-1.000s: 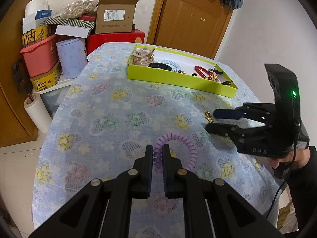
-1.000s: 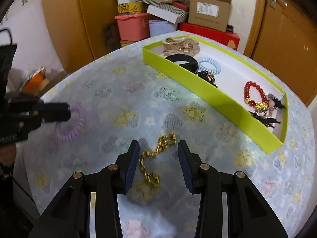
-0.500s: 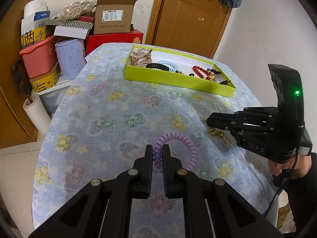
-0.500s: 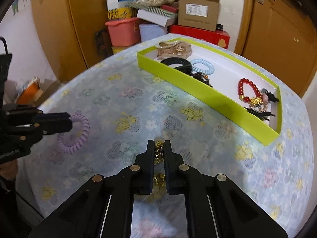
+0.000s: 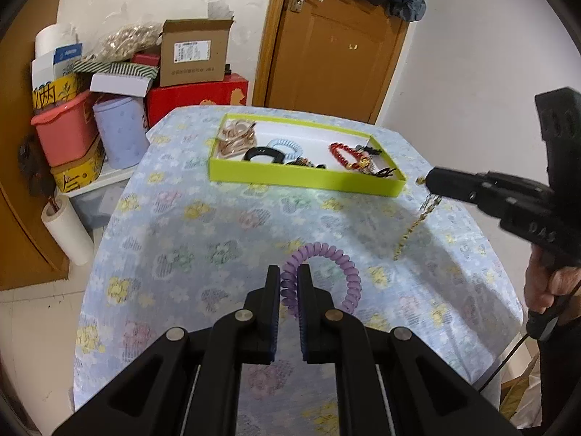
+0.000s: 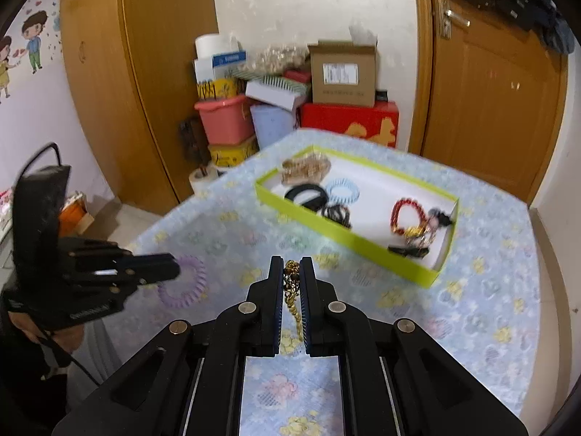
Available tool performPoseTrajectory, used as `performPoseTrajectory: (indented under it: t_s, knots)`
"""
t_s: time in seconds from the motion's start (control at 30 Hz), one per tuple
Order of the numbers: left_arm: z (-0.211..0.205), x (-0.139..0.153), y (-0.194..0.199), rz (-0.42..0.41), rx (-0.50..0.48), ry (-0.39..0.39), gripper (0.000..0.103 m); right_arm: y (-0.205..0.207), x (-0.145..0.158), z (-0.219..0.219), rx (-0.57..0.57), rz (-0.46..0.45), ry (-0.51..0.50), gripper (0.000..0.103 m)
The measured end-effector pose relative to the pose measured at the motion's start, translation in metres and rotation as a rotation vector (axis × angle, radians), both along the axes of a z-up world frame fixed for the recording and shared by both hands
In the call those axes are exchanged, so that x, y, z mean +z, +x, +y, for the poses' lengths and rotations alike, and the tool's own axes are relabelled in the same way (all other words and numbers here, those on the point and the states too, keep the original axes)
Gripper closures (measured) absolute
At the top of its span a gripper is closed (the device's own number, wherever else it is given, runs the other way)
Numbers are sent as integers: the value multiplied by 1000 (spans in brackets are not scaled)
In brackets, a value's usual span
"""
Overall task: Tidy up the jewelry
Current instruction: 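Carry the purple coil and gold chain into the tray and open both tools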
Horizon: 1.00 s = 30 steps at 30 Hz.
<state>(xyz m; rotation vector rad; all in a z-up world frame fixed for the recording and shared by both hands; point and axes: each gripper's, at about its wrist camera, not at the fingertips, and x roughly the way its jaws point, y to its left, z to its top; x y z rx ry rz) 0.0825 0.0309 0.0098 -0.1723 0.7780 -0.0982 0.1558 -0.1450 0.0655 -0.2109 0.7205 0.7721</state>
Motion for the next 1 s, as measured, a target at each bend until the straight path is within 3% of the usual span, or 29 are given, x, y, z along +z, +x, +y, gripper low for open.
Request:
performPoseTrajectory:
  t_s: [0.4, 1.0]
  knots:
    - [-11, 39, 20, -50, -30, 45, 94, 1, 40, -10, -22, -66, 9, 95]
    - [-4, 66, 106, -70, -38, 101, 94, 75, 39, 7, -46, -45, -2, 95]
